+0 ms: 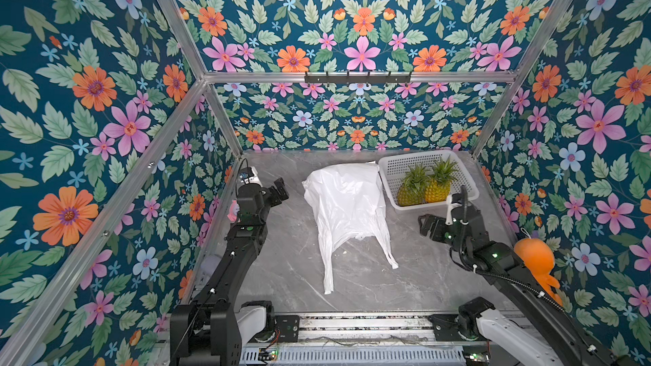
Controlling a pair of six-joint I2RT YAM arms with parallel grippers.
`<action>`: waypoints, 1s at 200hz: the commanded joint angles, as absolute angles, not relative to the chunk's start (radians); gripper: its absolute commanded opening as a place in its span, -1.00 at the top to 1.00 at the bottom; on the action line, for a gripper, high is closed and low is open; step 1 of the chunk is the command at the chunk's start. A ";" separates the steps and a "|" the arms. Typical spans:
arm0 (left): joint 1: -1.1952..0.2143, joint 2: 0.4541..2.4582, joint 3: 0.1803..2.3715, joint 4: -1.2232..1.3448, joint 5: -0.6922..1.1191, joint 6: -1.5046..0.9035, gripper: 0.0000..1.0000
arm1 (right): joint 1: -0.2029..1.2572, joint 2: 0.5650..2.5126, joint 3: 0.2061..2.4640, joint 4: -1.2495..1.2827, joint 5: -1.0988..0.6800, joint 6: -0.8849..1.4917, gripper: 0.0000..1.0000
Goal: Place the pineapple into a plastic bag & tie a knot
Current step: Pick up the plastic bag at the center of the board.
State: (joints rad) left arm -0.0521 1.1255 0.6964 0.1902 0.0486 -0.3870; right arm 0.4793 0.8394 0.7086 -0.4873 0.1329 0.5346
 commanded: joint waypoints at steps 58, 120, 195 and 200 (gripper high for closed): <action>-0.121 1.100 0.721 0.040 0.092 -0.407 -1.00 | 0.918 1.410 0.848 -0.539 0.254 0.630 -0.71; -0.130 1.083 0.716 0.020 0.095 -0.406 -1.00 | 0.908 1.565 0.828 -0.422 0.212 0.638 -0.23; -0.166 1.040 0.747 -0.066 0.101 -0.395 -0.99 | 0.870 1.557 0.906 -0.464 0.165 0.591 1.00; -0.172 1.033 0.751 -0.078 0.099 -0.391 -0.99 | 0.868 1.540 0.932 -0.470 0.147 0.583 1.00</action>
State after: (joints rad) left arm -0.1543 1.0542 0.7326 -0.0307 0.1013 -0.4114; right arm 0.8688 1.5852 0.8501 -0.4282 0.1963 0.6262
